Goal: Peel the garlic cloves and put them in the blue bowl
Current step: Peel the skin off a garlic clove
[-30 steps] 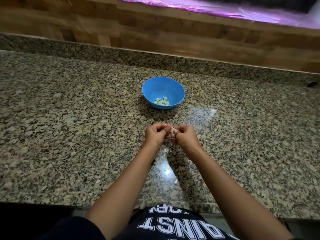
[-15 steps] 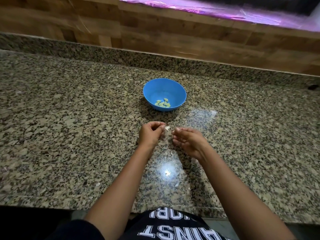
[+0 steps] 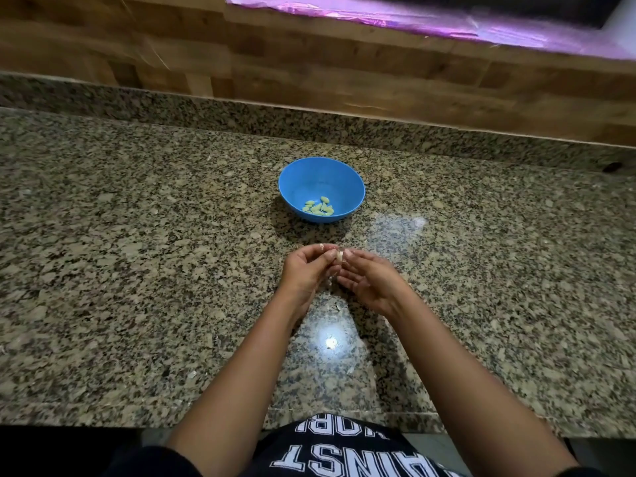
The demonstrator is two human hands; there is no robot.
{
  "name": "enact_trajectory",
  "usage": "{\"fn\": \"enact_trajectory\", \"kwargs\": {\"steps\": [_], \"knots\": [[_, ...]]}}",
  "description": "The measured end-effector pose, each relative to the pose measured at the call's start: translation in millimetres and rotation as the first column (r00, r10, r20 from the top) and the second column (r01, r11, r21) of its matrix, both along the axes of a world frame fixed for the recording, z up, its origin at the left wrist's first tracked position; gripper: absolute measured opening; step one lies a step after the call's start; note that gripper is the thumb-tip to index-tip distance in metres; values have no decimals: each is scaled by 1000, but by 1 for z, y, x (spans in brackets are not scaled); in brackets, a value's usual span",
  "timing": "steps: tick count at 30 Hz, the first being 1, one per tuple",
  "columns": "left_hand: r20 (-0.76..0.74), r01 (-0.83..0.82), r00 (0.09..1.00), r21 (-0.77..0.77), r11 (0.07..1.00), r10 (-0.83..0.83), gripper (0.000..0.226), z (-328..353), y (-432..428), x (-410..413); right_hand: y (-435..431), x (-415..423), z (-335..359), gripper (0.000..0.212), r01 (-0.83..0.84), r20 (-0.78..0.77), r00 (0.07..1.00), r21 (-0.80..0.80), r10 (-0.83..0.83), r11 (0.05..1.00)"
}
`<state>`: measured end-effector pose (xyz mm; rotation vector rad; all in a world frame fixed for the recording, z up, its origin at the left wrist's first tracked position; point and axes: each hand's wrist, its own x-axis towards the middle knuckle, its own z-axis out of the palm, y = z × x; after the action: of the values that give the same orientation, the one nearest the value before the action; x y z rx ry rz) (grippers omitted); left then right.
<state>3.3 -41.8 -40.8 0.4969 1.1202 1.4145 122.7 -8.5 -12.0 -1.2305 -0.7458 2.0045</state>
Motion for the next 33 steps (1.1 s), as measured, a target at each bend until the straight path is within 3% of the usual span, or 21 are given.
{"fn": "enact_trajectory", "kwargs": {"steps": [3,6,8,10,12,14,16,20,24,27,28,33], "knots": [[101,7,995,19,1000,-9,10,2,0,-1,-1,1,1,12,-61,-25,998,17,61,998],[97,-40,995,-3,999,40,10,5,1,-1,-2,0,1,13,-64,-23,998,33,65,997],[25,-99,995,-37,994,100,10,4,3,-3,-3,1,3,16,-12,-2,1000,22,12,1000],[-191,-156,972,-84,984,138,8,1,3,-7,-2,4,2,21,29,44,999,35,-31,999],[-565,-176,819,-82,981,99,14,-1,3,-11,-2,9,1,21,37,81,996,51,-41,998],[-837,-137,546,-35,990,46,20,1,1,-11,-1,15,-1,16,36,108,993,50,-41,998],[-921,-122,387,3,993,50,24,2,1,-10,-1,19,-2,20,14,114,993,44,-19,999],[-949,-133,308,25,991,65,28,-2,2,-9,0,26,-3,21,-29,88,996,36,25,999],[-908,-128,395,96,987,140,24,6,-4,-4,-1,25,-3,15,21,83,996,48,-25,999],[-666,-26,745,24,999,35,19,11,-9,2,-5,20,-1,7,53,133,989,103,-66,993],[-570,23,821,-5,1000,-22,19,12,-11,5,-7,18,0,7,57,144,987,126,-76,990],[-459,-5,889,9,1000,8,10,11,-15,13,-14,9,2,2,63,189,976,218,-106,974]]}}
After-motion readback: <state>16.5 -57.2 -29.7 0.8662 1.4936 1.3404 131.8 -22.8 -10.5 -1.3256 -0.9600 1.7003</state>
